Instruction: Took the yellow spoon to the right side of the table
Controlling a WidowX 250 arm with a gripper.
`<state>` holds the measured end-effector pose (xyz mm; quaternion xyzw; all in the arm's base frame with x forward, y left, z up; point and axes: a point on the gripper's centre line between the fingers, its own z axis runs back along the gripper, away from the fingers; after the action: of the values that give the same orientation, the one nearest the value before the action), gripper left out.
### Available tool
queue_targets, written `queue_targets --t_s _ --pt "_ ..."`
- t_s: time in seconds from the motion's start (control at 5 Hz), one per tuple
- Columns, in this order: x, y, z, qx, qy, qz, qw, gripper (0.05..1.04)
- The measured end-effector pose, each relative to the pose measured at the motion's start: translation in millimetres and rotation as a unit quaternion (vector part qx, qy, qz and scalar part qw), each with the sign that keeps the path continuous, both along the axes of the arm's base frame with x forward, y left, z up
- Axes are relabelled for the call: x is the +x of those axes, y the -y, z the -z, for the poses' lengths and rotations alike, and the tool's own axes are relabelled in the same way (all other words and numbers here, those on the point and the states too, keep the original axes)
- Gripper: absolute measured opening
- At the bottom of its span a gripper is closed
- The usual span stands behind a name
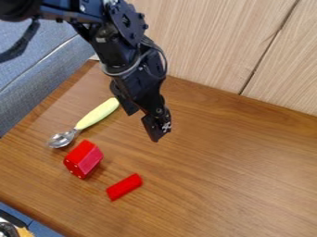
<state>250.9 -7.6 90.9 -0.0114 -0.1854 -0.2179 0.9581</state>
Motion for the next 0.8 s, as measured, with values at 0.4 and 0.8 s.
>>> queue_targets --t_s 0.4,0.8 --pt "-7.8 -26.1 8.2 0.005 -0.031 -0.044 0.9985 1.000" --pt "-2.3 -85.2 11.3 0.050 -0.047 -0.130 0.9891 1.000"
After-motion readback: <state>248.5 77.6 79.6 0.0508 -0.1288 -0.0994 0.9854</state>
